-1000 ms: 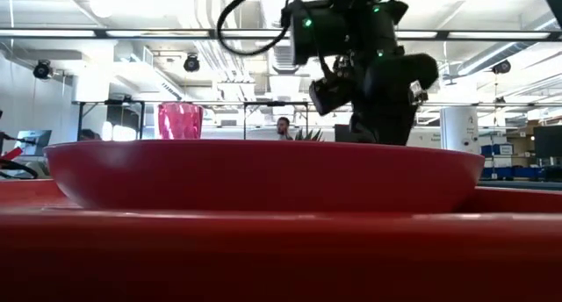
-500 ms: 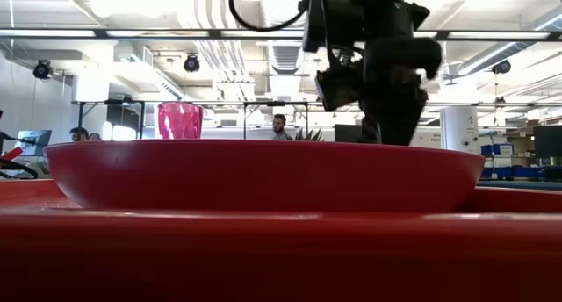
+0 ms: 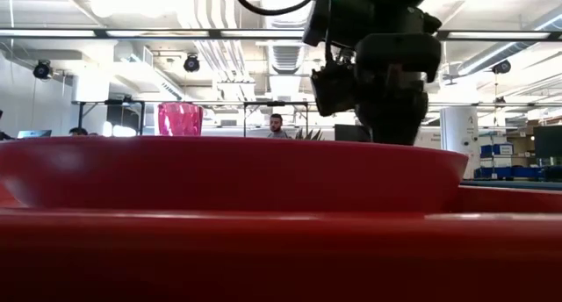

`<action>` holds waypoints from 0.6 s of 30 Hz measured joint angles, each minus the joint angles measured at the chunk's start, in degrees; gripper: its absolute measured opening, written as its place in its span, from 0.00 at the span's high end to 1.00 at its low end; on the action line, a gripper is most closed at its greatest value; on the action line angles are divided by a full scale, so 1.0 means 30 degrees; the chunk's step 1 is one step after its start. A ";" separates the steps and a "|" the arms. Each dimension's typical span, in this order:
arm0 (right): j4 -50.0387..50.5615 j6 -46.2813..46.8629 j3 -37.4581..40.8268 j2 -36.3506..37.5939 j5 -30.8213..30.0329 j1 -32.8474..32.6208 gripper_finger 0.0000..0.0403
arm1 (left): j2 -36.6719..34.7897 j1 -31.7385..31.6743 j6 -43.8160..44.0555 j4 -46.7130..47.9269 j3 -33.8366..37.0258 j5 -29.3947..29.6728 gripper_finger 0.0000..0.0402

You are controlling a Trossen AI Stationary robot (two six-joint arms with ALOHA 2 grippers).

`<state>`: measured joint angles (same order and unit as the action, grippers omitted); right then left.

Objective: Pick and place plate/cup/fork/spoon on tray
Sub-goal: Move the orange tray to the bottom center of the table

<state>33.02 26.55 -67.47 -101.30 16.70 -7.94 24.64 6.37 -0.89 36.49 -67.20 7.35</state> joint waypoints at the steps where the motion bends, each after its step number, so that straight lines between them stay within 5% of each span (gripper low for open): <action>1: -0.0070 0.0168 0.0188 0.0000 0.0150 -0.0078 0.98 | 0.0000 0.0000 0.0000 0.0000 0.0000 0.0000 0.63; 18: 0.2539 0.0298 0.1994 0.1019 0.0939 -0.0716 0.98 | 0.0007 0.0006 0.0000 -0.0007 -0.0015 0.0066 0.63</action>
<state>40.64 27.44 -61.49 -98.24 19.52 -10.09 24.67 6.39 -0.89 36.47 -67.24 7.55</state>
